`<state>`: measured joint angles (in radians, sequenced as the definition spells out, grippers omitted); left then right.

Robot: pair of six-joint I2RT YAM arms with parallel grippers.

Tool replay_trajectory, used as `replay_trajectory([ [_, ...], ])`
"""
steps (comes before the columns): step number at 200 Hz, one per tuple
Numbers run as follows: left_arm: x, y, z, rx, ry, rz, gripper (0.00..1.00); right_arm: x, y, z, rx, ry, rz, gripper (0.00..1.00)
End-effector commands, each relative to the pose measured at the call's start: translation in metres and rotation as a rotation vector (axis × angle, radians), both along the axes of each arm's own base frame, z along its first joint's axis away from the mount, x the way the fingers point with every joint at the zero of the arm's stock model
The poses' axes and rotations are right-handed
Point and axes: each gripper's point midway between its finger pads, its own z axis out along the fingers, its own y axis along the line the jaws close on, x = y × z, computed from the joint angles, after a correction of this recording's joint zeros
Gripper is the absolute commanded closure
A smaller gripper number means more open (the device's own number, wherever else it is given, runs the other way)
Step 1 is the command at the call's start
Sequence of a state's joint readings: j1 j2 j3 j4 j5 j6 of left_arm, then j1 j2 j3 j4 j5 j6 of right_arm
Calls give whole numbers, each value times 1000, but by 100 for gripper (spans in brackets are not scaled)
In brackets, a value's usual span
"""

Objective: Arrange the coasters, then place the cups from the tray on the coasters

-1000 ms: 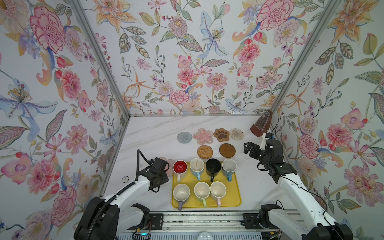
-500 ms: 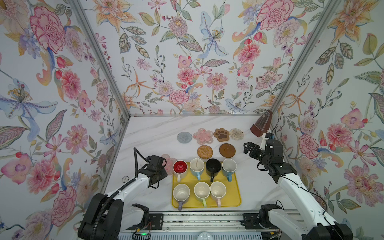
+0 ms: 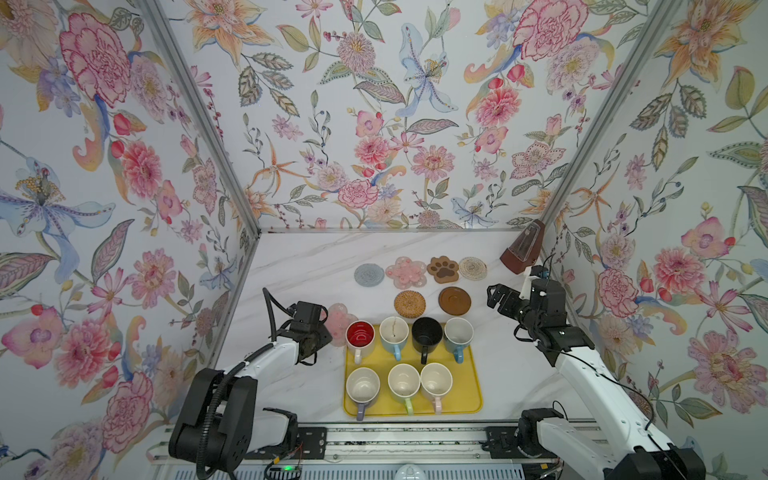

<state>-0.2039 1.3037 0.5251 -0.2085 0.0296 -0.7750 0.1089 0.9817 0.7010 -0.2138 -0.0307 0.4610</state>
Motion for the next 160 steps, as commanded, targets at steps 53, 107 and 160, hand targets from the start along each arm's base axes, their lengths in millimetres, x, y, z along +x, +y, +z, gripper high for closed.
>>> replay_trajectory([
  [53, -4, 9, 52, 2, -67, -41, 37, 1, 1, -5, 11, 9, -4, 1],
  [107, -27, -2, 56, -33, -77, -53, 38, 2, 2, -5, 17, 8, 2, 1],
  [160, -29, -25, 39, -91, -75, -62, 39, 1, 3, -4, 24, 8, 3, 1],
])
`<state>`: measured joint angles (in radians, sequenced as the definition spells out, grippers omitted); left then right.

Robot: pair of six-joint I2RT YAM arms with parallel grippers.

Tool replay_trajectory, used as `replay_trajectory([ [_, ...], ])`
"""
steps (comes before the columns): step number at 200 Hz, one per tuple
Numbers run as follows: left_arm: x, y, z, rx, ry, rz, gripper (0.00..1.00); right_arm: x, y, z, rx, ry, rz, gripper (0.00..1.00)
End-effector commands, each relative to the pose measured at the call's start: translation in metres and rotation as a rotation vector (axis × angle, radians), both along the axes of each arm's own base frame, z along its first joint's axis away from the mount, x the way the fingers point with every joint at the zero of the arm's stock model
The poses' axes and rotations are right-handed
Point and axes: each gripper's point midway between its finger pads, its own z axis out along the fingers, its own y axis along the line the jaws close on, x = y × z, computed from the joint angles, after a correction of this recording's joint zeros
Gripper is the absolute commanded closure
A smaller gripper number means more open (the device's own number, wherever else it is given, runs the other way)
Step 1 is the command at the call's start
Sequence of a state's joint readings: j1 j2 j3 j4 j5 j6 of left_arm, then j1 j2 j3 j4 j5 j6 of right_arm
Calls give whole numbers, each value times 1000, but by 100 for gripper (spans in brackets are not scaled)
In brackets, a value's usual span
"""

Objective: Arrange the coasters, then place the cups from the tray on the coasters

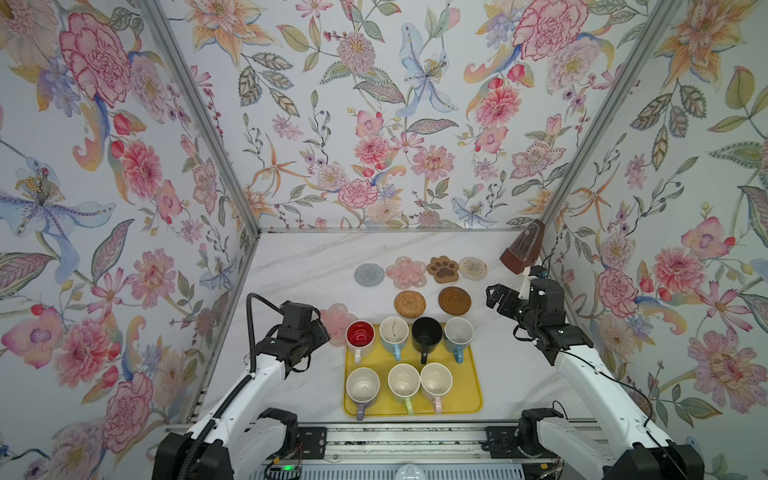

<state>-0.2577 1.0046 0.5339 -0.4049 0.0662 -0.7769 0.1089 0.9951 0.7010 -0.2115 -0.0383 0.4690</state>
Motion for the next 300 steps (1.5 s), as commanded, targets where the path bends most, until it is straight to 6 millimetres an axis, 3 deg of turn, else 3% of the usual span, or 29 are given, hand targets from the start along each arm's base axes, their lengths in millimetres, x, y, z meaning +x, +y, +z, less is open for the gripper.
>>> replay_trajectory([
  [1, -5, -9, -15, -35, 28, 7, 39, 0, 2, 0, 15, -5, 1, 1],
  [53, 0, -26, -35, -68, 58, -34, 39, -4, 1, 1, 11, -6, -2, 1],
  [178, 28, -29, -55, -43, 70, -3, 48, -6, -2, 3, -4, -10, -7, 1],
  [237, 42, -15, -56, -34, 49, 51, 55, -5, -3, 4, -9, -14, -8, 1],
  [300, 82, -9, -43, -57, 2, 69, 56, -4, -4, 3, -12, -6, -13, 1],
])
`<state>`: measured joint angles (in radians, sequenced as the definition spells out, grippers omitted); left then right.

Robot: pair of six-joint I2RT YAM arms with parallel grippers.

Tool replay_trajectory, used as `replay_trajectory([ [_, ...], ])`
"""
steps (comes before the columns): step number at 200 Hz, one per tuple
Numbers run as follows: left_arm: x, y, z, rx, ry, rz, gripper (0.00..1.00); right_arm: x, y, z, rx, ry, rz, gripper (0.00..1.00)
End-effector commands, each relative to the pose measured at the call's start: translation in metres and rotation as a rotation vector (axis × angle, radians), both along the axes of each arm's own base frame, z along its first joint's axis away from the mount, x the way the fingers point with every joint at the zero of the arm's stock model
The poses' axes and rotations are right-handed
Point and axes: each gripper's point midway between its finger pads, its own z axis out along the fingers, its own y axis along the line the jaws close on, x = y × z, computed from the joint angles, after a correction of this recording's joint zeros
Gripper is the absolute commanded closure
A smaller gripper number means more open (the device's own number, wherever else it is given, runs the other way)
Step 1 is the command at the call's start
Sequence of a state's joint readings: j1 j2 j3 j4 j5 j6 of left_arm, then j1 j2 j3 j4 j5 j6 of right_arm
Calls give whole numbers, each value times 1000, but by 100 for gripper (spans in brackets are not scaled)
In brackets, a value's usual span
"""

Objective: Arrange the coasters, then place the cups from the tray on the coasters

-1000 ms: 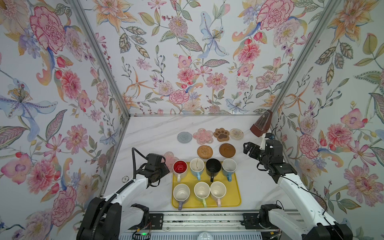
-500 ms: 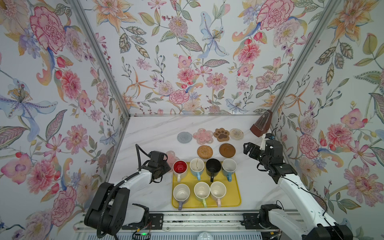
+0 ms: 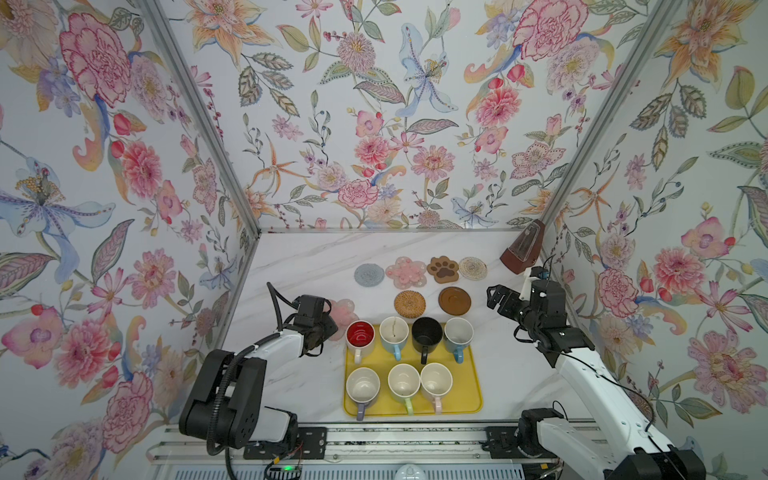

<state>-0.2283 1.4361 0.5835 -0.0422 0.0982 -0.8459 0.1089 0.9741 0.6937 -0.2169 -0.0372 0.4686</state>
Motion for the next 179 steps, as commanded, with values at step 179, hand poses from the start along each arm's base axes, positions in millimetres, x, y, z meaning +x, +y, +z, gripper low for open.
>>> replay_trajectory([
  [179, 59, 15, 50, 51, -90, -44, 54, 1, -8, -6, -30, 33, -28, 1],
])
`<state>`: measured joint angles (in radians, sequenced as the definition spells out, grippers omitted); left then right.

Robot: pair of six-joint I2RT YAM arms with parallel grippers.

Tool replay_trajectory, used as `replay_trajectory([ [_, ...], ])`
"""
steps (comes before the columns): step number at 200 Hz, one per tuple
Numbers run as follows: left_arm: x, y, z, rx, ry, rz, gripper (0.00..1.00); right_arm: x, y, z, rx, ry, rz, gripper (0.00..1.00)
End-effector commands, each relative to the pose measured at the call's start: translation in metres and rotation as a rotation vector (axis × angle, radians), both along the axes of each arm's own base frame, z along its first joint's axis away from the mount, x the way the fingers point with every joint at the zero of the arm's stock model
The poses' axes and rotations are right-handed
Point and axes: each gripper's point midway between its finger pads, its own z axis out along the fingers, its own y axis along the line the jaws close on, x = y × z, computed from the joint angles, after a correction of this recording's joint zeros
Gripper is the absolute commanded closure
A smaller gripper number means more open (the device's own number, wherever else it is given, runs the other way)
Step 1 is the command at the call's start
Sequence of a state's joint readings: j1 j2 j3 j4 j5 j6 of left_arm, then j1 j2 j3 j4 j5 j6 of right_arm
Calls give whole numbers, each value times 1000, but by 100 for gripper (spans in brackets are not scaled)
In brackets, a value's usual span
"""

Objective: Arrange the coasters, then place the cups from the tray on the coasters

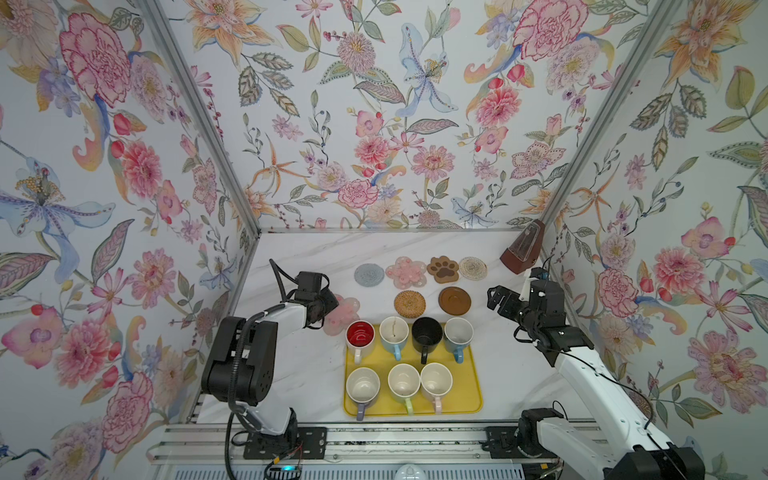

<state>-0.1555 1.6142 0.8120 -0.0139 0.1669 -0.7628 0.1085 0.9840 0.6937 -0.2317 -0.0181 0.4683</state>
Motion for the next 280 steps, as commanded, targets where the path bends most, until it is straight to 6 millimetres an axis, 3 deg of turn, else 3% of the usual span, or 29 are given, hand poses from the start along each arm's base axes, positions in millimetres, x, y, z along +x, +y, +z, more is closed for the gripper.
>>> replay_trajectory([
  [1, -13, 15, 25, 74, -12, -5, 54, 2, -4, 0, -17, 10, -12, 1],
  [64, -68, 23, 2, 88, 80, -4, 54, 3, -2, -3, -7, 10, -4, 1],
  [141, -108, -4, -8, 31, 117, -20, 53, 3, -1, -5, 5, 10, -2, 1],
  [185, -117, -9, -17, 5, 129, -8, 54, 3, 0, -4, 11, 5, 2, 1],
  [280, -109, -21, -30, -49, 128, -11, 56, 1, 0, 0, 10, -4, 2, 1],
])
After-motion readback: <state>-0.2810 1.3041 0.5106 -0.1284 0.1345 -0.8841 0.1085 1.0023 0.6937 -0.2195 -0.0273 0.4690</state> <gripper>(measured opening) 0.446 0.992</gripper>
